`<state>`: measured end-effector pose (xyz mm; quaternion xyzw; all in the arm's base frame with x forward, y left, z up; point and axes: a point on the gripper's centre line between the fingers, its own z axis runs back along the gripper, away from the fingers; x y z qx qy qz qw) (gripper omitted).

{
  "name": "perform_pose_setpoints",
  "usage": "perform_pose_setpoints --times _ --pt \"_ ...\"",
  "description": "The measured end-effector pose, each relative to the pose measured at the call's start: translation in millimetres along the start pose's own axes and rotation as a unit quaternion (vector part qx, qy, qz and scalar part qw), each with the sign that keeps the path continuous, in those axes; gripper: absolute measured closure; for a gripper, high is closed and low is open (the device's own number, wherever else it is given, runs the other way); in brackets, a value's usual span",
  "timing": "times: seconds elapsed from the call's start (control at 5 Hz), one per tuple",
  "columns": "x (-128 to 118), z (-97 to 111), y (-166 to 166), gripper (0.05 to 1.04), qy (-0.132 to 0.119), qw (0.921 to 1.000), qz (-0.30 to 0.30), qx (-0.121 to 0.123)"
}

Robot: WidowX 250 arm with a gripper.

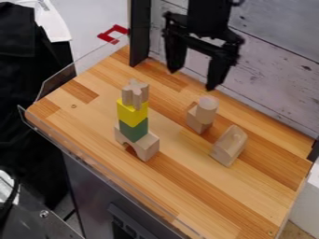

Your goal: Put the plus on top of the yellow cube

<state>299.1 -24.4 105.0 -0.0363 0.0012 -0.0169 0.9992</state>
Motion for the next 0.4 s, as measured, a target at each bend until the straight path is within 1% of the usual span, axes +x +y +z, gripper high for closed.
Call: perform_pose_setpoints --times 0.2,0.4 --pt "5.3 -12.8 -1.1 0.083 0.002 0.9999 0.011 -0.008" --pt "5.1 -20.5 3.3 0.083 -0.005 0.9993 0.033 -0.018"
